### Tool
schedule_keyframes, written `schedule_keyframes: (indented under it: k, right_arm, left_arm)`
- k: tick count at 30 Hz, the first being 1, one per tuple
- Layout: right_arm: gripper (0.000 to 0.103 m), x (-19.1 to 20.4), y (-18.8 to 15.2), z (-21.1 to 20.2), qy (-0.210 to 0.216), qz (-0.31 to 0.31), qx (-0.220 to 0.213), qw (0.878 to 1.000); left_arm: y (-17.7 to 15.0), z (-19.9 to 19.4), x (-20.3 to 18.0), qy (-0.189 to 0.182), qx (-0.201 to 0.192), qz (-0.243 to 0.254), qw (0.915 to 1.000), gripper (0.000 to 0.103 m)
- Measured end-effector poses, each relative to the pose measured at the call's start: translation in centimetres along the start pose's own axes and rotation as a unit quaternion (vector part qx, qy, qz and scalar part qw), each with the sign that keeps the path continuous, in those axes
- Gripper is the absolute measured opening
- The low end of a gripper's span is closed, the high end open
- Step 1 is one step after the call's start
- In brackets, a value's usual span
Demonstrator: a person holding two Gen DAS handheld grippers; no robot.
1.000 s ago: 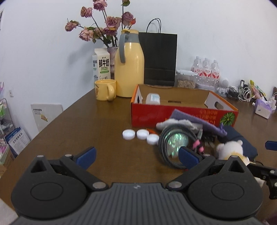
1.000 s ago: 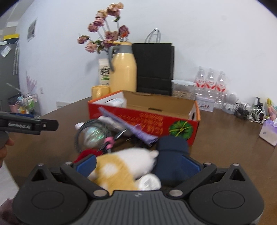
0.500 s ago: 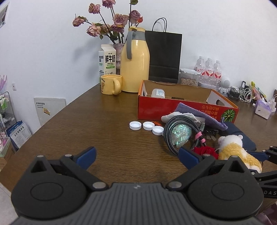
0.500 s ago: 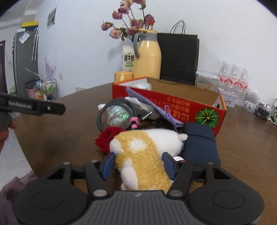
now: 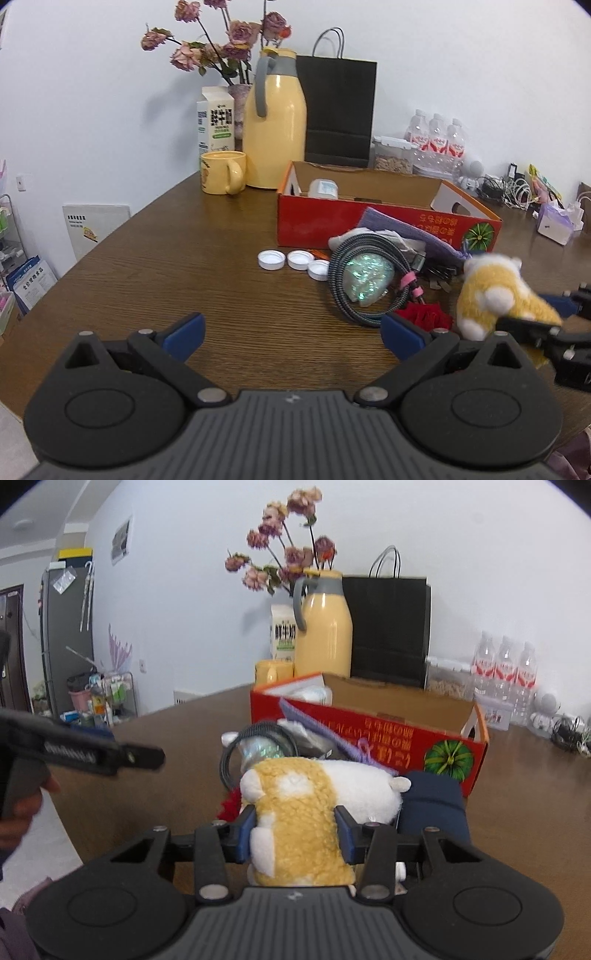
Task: Organize objects
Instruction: 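Grasp the red rose with the left gripper while the right grasps the plush toy, then place the rose and plush toy into the box and open both grippers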
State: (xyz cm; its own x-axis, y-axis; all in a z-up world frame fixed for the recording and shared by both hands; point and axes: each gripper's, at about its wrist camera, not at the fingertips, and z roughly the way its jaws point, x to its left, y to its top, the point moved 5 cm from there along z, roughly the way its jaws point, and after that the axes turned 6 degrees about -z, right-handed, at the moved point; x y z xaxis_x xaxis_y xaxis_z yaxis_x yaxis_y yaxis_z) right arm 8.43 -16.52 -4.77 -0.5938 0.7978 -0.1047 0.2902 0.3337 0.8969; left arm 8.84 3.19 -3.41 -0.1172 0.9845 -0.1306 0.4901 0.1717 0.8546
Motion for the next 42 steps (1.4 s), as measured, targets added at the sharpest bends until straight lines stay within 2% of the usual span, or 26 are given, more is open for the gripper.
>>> schedule_keyframes:
  k: [10,14,19,21,24,30,42]
  right_arm:
    - [0.043,-3.4,0.9,-0.9,-0.057,0.006,-0.017,0.998]
    - [0.043,-4.5,0.8,-1.0,-0.068,0.009,-0.019,0.997]
    - [0.043,-5.0,0.3,-0.8,-0.066,0.012,-0.018,0.998]
    - [0.043,-5.0,0.2,-0.7,-0.064,0.013,-0.018,0.998]
    - [0.043,-5.0,0.0,-0.4,-0.06,0.014,-0.017,0.998]
    - [0.043,-5.0,-0.1,-0.3,-0.059,0.015,-0.017,0.998]
    - [0.043,-4.8,1.5,-0.2,-0.064,0.001,-0.03,0.997]
  left_arm:
    - [-0.8,2.8,-5.5,-0.041,0.018,0.037,0.9983,0.103]
    - [-1.4,4.3,-7.6,-0.039,0.026,0.051,0.9976,0.102]
    - [-2.3,5.8,-8.6,-0.042,0.05,0.053,0.9965,0.081]
    - [-2.6,5.9,-8.7,-0.05,0.057,0.05,0.9959,0.06]
    - [-2.6,5.6,-8.6,-0.057,0.054,0.048,0.9958,0.043]
    - [-2.4,4.5,-8.4,-0.066,0.042,0.053,0.9955,0.037]
    - [0.9,1.7,-7.9,-0.076,-0.024,0.061,0.9949,0.036]
